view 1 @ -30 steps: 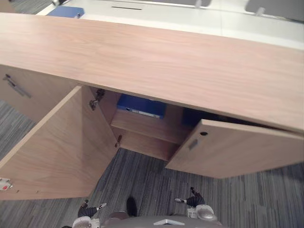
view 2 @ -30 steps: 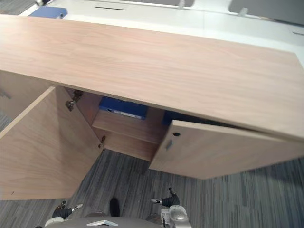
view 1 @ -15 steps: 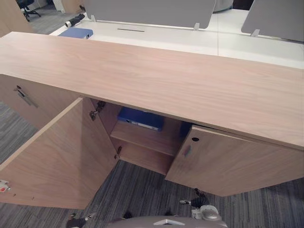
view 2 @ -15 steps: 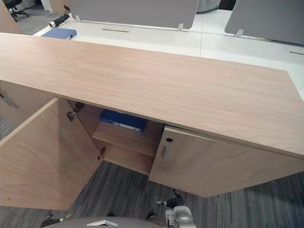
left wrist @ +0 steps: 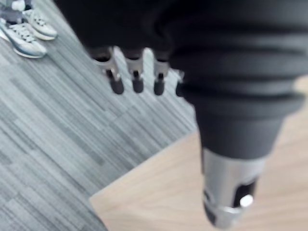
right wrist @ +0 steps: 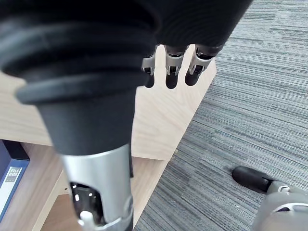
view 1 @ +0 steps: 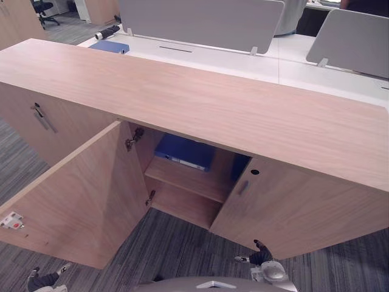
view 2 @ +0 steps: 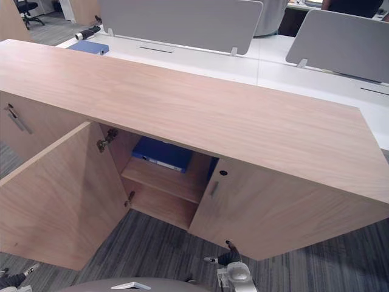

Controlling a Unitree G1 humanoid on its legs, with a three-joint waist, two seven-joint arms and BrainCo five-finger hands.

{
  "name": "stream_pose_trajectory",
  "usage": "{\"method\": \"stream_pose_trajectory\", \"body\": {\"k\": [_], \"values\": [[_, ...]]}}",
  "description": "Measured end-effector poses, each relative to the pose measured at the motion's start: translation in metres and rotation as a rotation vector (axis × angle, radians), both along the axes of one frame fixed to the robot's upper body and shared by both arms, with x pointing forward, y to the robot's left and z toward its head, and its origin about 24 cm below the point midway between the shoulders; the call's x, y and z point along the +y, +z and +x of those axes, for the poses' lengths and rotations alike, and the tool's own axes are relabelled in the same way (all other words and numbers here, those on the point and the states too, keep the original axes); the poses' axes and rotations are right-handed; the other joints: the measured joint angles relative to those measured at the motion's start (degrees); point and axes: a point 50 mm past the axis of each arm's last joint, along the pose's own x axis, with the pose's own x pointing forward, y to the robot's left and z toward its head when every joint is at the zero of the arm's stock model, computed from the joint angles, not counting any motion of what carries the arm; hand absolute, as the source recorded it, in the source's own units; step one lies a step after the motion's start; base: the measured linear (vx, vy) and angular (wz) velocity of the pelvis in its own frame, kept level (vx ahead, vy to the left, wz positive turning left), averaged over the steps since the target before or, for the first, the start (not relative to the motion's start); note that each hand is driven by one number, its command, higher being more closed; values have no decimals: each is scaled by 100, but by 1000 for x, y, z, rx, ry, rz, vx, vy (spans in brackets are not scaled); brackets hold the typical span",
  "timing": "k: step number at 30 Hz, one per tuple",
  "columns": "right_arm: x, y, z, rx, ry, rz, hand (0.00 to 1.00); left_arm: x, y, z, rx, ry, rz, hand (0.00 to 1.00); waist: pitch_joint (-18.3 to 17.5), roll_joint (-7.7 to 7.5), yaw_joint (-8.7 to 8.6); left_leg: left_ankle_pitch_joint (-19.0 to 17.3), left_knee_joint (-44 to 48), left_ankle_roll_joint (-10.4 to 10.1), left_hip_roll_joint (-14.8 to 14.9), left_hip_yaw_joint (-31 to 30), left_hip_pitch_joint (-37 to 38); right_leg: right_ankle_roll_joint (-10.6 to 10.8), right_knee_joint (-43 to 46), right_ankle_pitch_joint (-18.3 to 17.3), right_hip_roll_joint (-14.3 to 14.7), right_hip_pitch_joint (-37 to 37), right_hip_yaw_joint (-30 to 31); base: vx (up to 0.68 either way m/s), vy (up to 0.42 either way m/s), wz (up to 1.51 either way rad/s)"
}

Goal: Walk over to the cabinet, pick up the folder, carry it to the office cabinet, place the folder inside the office cabinet, then close the office cabinet door

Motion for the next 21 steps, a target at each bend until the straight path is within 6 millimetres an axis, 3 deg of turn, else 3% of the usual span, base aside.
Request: {"method": "stream_pose_trajectory", "body": {"k": [7, 10, 14, 21], "values": [[-1, 2, 4, -10, 4, -3, 0, 31, 23, 2, -9, 5, 97, 0, 2, -7, 136, -12, -3, 36, -97, -80, -56, 32, -22, 13, -61, -7, -47, -7, 7, 5], [-1, 2, 5, -13, 4, -3, 0, 35, 27, 5, -15, -9, 116, 0, 3, -11, 157, 17, -4, 88, -115, -93, -72, 35, -30, 13, -73, -8, -56, 0, 2, 1], [-1, 3, 8, -21, 3, 0, 0, 35, 29, 17, -37, -36, 126, 0, 2, -17, 154, 20, -4, 100, -141, -120, -102, 52, -32, 22, -94, -10, -87, -1, -4, 3], [0, 3, 8, -24, 3, 0, 0, 32, 47, 57, -126, -185, 190, 0, 18, -52, 163, 19, -5, 103, -143, -117, -101, 52, -28, 22, -92, -12, -85, -9, -7, 0]]}}
